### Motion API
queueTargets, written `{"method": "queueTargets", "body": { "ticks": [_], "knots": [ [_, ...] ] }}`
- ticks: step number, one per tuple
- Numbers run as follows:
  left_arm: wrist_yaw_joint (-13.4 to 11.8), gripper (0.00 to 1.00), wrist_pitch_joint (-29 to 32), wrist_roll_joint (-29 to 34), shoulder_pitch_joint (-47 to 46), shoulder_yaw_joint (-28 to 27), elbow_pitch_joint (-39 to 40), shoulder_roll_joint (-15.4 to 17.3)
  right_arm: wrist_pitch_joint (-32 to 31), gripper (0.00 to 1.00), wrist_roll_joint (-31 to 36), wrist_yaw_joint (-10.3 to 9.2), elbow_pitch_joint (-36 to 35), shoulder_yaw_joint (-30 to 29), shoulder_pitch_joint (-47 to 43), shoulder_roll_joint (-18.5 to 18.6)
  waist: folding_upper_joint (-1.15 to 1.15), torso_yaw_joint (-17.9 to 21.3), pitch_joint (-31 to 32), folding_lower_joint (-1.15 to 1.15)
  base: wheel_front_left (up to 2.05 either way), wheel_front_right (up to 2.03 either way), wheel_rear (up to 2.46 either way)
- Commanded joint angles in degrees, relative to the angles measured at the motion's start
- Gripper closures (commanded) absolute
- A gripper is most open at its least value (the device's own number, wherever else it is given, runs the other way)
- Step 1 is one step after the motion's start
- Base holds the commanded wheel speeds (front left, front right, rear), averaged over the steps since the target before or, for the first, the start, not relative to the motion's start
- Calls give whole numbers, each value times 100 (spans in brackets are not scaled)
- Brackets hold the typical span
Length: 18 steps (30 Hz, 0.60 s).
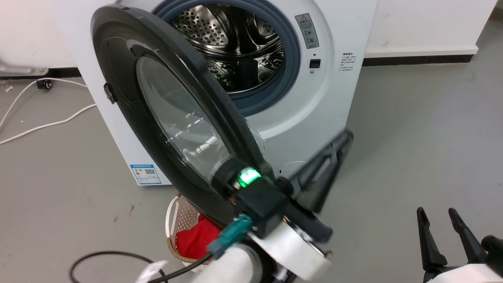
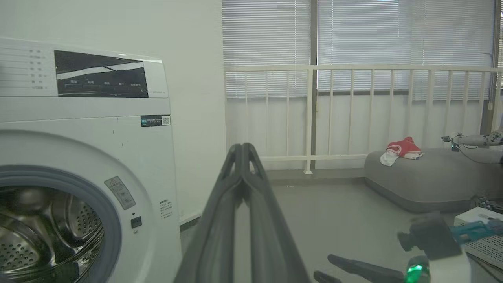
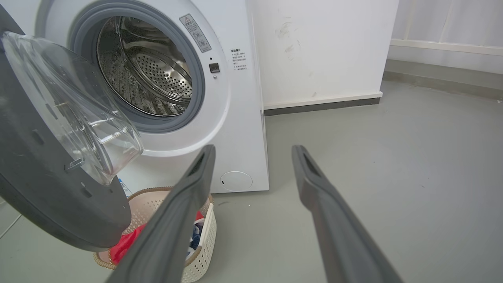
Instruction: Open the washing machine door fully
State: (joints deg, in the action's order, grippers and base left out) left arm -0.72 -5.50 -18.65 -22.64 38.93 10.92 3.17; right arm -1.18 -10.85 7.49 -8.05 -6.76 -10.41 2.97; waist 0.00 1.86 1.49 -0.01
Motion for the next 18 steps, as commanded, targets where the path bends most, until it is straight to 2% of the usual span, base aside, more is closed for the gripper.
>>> {"method": "queueTargets", "body": {
  "ticks": [1, 10, 18],
  "knots": [
    [-10, 100, 134, -138, 194, 197, -171, -14, 8, 0, -10, 1, 14, 2, 48, -14, 0, -4, -2, 1, 0, 0, 0],
    [-168, 100, 812, -666, 673, 810, -1059, -23, -6, 0, -54, 1, 79, 8, 55, -13, 0, -5, -12, 1, 0, 0, 0],
    [-437, 100, 861, -792, 471, 782, -1931, -27, -2, 0, -65, 1, 158, 19, 106, -14, 0, 33, -42, 1, 0, 0, 0]
  ]
}}
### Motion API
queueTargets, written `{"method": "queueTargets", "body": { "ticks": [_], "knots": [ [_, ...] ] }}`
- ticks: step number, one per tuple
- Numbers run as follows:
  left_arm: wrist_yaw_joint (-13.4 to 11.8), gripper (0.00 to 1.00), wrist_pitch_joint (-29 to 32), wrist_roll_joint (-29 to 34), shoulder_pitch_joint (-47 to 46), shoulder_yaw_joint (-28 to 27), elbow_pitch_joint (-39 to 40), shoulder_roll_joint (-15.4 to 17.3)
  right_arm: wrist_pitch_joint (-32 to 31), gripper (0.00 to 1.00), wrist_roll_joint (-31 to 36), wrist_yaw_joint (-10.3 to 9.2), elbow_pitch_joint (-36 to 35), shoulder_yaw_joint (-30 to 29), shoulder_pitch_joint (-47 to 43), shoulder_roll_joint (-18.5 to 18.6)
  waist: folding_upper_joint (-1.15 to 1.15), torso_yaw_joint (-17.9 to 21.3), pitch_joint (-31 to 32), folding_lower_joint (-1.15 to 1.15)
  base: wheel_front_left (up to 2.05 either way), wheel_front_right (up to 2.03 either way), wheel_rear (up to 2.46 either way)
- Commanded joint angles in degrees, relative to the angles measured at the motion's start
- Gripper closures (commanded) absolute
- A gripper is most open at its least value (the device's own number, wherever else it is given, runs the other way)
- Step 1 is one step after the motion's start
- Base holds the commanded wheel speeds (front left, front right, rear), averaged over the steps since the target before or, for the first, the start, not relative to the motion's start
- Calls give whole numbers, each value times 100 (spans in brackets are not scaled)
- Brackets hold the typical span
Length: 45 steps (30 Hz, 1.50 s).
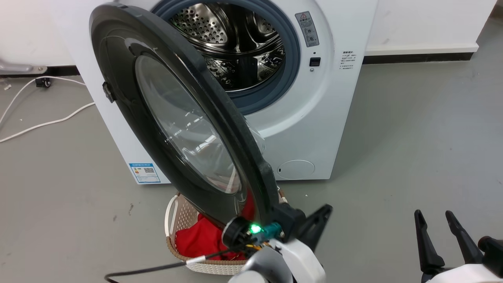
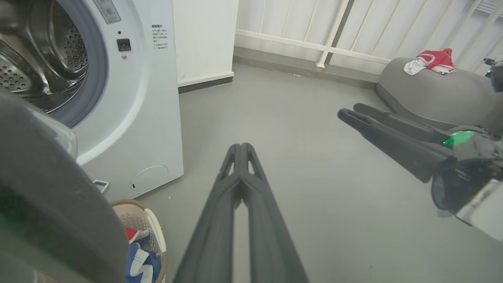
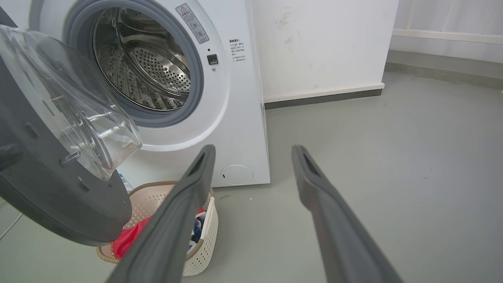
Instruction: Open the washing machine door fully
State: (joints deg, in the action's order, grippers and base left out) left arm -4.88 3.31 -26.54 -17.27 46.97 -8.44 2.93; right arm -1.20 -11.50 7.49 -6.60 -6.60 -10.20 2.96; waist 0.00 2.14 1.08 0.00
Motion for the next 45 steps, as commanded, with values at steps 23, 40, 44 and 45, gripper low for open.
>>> {"method": "queueTargets", "body": {
  "ticks": [23, 40, 44, 45],
  "knots": [
    [-640, 100, -626, -401, -409, -670, -986, 133, -38, 0, -33, 1, 194, -60, 161, -13, 0, 13, -77, 0, 0, 0, 0],
    [-1111, 100, -424, -240, 322, -717, 261, 895, 68, 0, -92, 1, 343, -123, 229, -12, 0, -474, -12, 0, 0, 0, 0],
    [-1220, 100, -380, -153, 513, -656, 595, 1026, 85, 0, -113, 1, 410, -123, 233, -12, 0, -620, 8, 0, 0, 0, 0],
    [-1251, 100, -365, -138, 557, -635, 672, 1054, 77, 0, -109, 1, 430, -107, 227, -12, 0, -659, 12, 0, 0, 0, 0]
  ]
}}
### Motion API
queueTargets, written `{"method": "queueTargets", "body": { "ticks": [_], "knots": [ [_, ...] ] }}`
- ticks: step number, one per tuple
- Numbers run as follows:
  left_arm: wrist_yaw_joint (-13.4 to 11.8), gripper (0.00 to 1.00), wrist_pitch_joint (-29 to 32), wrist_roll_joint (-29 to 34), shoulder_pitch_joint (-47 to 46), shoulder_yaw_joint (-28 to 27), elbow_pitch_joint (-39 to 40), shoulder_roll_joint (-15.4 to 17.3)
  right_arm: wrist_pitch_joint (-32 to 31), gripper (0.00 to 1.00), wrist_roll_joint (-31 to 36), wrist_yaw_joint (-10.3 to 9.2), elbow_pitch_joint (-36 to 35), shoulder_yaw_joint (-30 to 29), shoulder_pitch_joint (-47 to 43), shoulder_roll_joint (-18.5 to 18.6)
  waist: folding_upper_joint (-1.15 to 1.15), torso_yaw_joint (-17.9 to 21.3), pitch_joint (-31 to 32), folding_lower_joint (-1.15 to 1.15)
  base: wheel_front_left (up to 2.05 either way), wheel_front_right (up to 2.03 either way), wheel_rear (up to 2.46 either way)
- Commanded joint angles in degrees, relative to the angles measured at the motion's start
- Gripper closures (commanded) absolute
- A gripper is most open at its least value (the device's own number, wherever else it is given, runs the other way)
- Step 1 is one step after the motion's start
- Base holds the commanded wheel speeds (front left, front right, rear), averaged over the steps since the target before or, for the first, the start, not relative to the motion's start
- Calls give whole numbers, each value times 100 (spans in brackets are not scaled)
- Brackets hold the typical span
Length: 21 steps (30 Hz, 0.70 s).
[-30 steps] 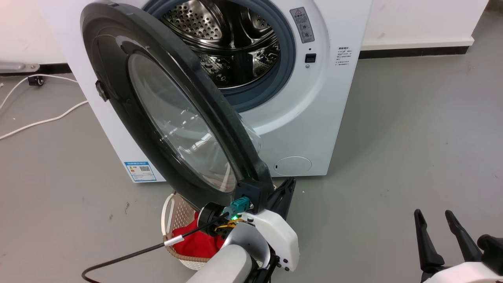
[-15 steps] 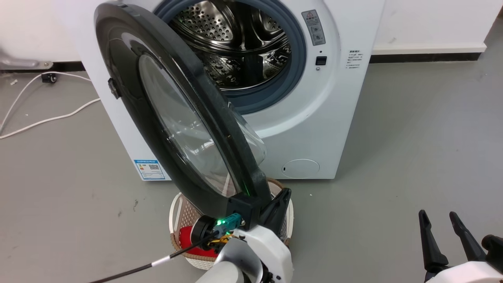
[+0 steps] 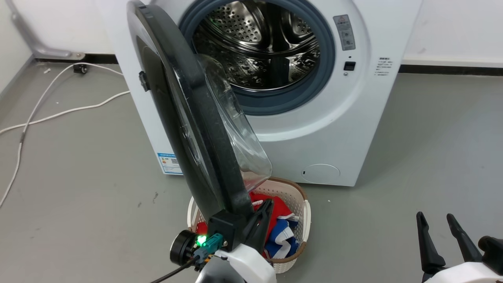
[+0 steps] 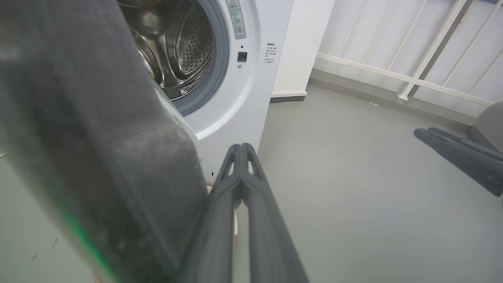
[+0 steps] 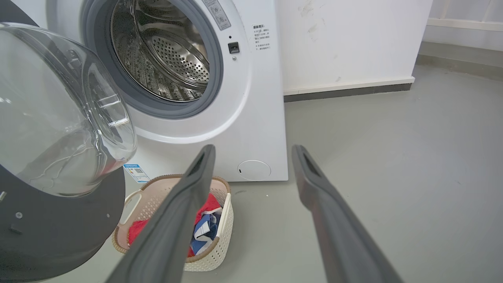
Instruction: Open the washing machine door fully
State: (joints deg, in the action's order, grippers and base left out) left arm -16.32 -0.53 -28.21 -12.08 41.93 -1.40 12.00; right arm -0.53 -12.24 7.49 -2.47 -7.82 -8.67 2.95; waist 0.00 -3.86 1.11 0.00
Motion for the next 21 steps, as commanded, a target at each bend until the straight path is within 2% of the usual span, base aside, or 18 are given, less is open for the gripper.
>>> {"method": "queueTargets", "body": {
  "ticks": [1, 7, 21],
  "knots": [
    [-122, 100, 36, 36, 86, -103, 63, 163, 9, 0, -54, 1, 28, 24, 65, -11, 0, -106, 10, 0, 0, 0, 0],
    [-287, 100, 94, 43, 344, -66, 437, 269, 42, 0, -65, 1, 85, 14, 21, -10, 0, -497, 22, 0, 0, 0, 0],
    [-669, 100, -132, -124, 738, -502, 825, 456, 153, 0, -94, 1, 213, 3, 110, -8, 0, -1598, -20, 0, 0, 0, 0]
  ]
}}
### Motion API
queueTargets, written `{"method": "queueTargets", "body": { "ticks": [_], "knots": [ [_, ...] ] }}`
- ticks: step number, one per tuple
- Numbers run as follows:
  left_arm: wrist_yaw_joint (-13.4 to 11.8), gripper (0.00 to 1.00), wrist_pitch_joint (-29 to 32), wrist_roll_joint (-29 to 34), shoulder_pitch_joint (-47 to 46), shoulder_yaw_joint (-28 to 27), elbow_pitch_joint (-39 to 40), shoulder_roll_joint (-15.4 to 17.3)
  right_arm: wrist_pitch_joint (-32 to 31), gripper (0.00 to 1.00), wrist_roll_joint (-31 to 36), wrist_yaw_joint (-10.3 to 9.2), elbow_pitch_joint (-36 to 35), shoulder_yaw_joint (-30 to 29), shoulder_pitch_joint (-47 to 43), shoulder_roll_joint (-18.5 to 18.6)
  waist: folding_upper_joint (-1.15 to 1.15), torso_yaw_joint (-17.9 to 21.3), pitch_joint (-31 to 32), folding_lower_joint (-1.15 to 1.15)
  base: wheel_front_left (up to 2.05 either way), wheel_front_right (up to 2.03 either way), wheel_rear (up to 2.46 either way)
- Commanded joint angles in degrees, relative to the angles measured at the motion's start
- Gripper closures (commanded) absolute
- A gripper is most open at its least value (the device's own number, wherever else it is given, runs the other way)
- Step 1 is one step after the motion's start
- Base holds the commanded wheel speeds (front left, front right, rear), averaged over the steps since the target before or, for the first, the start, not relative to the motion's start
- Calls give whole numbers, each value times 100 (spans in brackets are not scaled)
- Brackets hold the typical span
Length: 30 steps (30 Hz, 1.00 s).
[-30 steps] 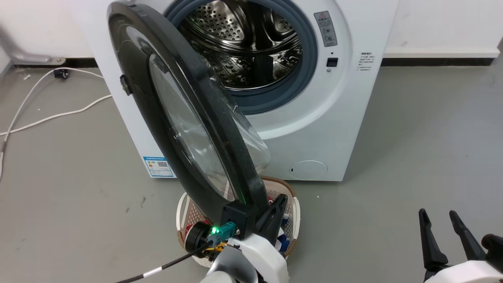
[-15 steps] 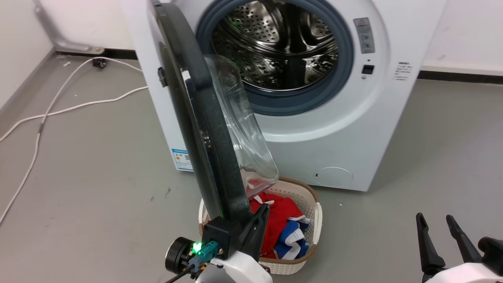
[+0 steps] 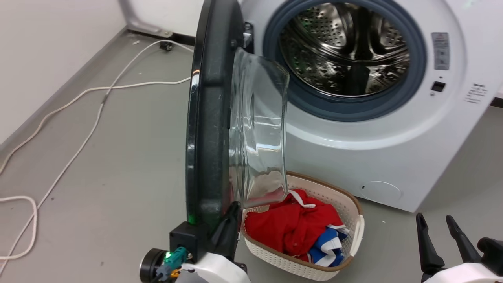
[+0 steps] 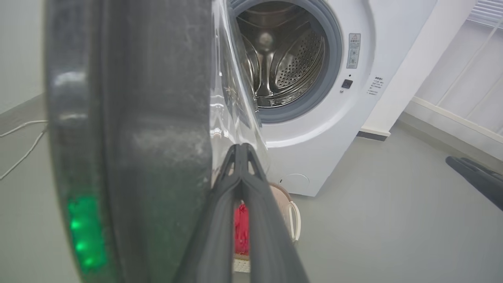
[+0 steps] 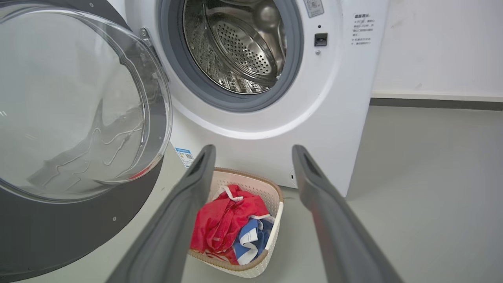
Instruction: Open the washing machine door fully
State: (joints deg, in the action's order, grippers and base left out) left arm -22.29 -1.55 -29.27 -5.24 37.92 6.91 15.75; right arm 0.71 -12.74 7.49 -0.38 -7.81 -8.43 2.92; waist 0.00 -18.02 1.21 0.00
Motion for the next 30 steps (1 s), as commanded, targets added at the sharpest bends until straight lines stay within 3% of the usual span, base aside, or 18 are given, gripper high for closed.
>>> {"method": "queueTargets", "body": {
  "ticks": [1, 7, 16, 30],
  "knots": [
    [-94, 100, -59, -41, 72, -163, 2, 116, 33, 0, -50, 1, 14, 4, 91, -5, 0, -237, -40, 0, 0, 0, 0],
    [-190, 100, -177, -224, 167, -581, 25, 327, 23, 0, -14, 1, 33, 18, 139, -4, 0, -452, -101, 0, 0, 0, 0],
    [-172, 100, -413, -557, 147, -1355, -145, 739, -77, 0, 52, 1, -41, 44, 178, -4, 0, -462, -236, 0, 0, 0, 0],
    [138, 100, -727, -1156, -225, -2474, -926, 1329, -301, 0, 213, 1, -318, -23, 393, 36, 0, -166, -801, 0, 0, 0, 0]
  ]
}}
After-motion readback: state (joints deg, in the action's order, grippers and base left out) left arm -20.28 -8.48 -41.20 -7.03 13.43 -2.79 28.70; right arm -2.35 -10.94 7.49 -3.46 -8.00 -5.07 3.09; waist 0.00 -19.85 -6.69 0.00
